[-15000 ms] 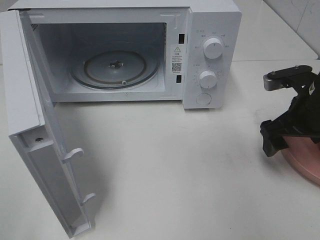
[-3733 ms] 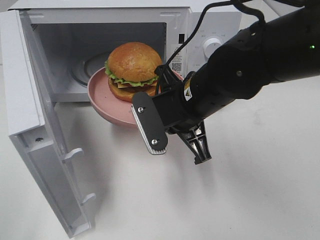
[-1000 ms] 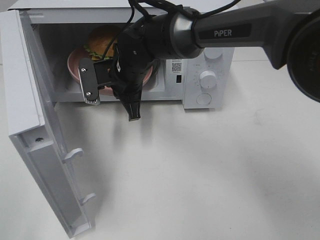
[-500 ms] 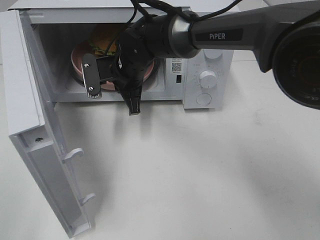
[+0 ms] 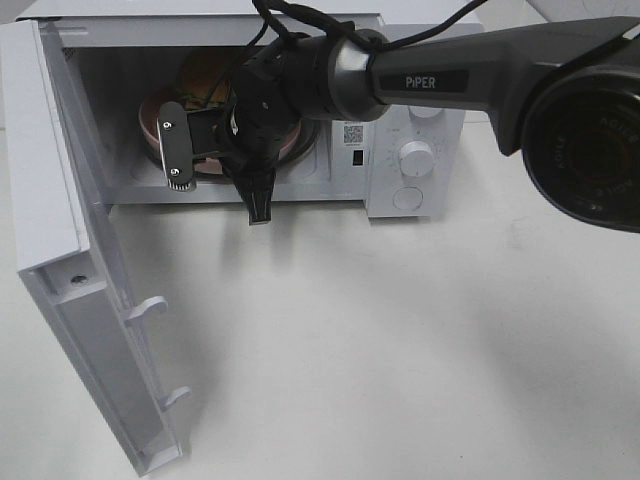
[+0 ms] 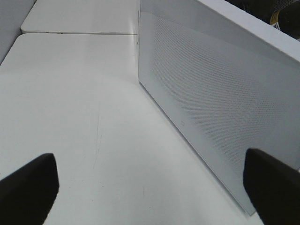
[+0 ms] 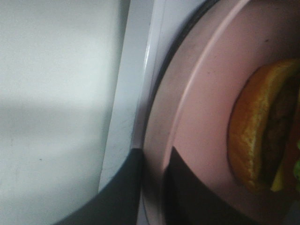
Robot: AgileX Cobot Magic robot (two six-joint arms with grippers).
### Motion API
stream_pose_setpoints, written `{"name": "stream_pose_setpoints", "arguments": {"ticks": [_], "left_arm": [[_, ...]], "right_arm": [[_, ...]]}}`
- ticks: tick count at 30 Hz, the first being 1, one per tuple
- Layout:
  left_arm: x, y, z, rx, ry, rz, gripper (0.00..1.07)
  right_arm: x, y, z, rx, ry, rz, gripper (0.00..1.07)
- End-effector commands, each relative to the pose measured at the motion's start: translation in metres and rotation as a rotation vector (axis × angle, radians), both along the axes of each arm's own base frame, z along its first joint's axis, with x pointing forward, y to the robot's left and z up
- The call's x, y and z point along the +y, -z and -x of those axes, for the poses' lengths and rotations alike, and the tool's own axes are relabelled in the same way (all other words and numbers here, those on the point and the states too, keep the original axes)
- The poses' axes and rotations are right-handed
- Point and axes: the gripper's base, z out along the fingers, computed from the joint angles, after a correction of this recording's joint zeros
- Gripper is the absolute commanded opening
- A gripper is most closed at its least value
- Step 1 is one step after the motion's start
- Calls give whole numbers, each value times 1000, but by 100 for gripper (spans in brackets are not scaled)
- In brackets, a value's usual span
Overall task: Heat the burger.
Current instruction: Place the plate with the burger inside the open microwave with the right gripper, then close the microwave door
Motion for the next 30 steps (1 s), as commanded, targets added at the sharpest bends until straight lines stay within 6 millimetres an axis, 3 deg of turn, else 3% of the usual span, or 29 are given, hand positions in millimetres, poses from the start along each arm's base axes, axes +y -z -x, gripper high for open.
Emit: {"name": "stream_pose_setpoints", "arguments": {"ticks": [1, 2, 3, 5, 7, 12, 21, 30], "left_arm": [[0, 0, 3, -20, -5, 5, 100], [0, 0, 3, -20, -5, 5, 100], [0, 0, 3, -20, -5, 5, 100], [0, 0, 3, -20, -5, 5, 100], [0, 0, 3, -20, -5, 5, 100], [0, 0, 3, -20, -5, 5, 100], [0, 0, 3, -20, -5, 5, 100], [0, 0, 3, -20, -5, 5, 100]], "right_arm": [[1, -5, -4, -23, 19, -39, 23], [1, -5, -4, -23, 19, -39, 23], [1, -5, -4, -18, 31, -47, 32], [1, -5, -4, -16, 33, -47, 36], [0, -4, -4, -6, 38, -38, 46], [-2, -5, -2, 15, 48, -15, 54], [-8, -12, 9, 40, 53, -22, 57], [-17, -23, 31, 17, 13, -59, 81]]}}
